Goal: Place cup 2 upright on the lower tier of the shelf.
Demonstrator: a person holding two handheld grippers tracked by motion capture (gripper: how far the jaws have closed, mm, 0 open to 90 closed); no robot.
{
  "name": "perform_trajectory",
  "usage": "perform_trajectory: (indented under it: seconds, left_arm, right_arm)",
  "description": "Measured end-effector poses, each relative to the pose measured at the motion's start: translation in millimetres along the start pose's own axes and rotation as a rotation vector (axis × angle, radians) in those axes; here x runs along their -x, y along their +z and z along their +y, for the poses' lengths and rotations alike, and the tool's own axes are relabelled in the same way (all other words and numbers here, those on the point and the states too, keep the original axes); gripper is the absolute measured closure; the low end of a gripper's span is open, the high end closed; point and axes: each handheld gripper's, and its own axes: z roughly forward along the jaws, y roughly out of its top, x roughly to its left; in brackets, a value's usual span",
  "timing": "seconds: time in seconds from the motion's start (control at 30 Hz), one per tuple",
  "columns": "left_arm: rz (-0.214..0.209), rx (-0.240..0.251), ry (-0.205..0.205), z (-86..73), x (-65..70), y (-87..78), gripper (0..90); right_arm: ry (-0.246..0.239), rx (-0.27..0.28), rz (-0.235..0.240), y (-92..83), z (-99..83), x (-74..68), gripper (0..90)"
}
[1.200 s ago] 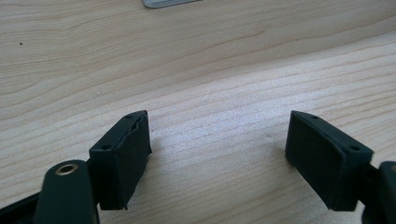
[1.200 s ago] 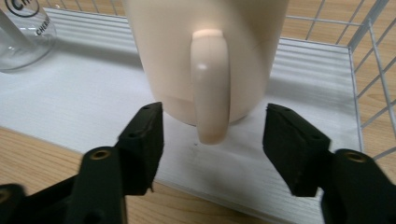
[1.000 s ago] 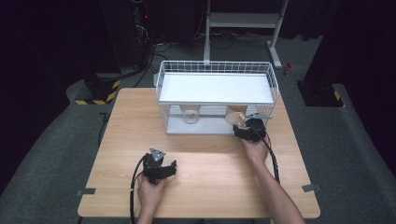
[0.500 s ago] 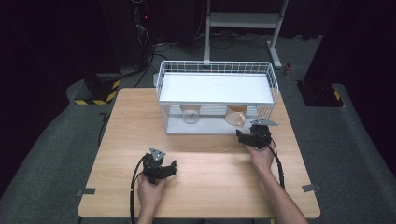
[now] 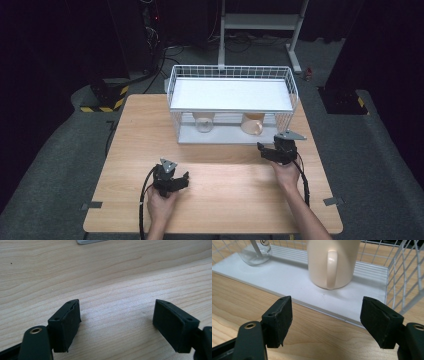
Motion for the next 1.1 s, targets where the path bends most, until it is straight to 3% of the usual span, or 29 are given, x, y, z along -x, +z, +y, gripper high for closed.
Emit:
perform_trajectory:
  seconds: [0.27, 0.6, 1.1]
  left_arm:
    - [0.000, -0.001, 0.004, 0.1, -0.4, -0.1, 22.6]
    - [0.001, -0.001, 0.004, 0.1, -0.2, -0.1, 22.6]
    - [0.001, -0.001, 0.004, 0.1, -0.2, -0.1, 22.6]
  right_arm:
    - [0.003, 0.046, 0.019, -20.5, -2.5, 0.2, 27.3]
    - [0.005, 0.068, 0.073, -31.4, -8.6, 1.1, 26.8]
    - [0.005, 0.088, 0.106, -52.7, -23.0, 3.6, 26.7]
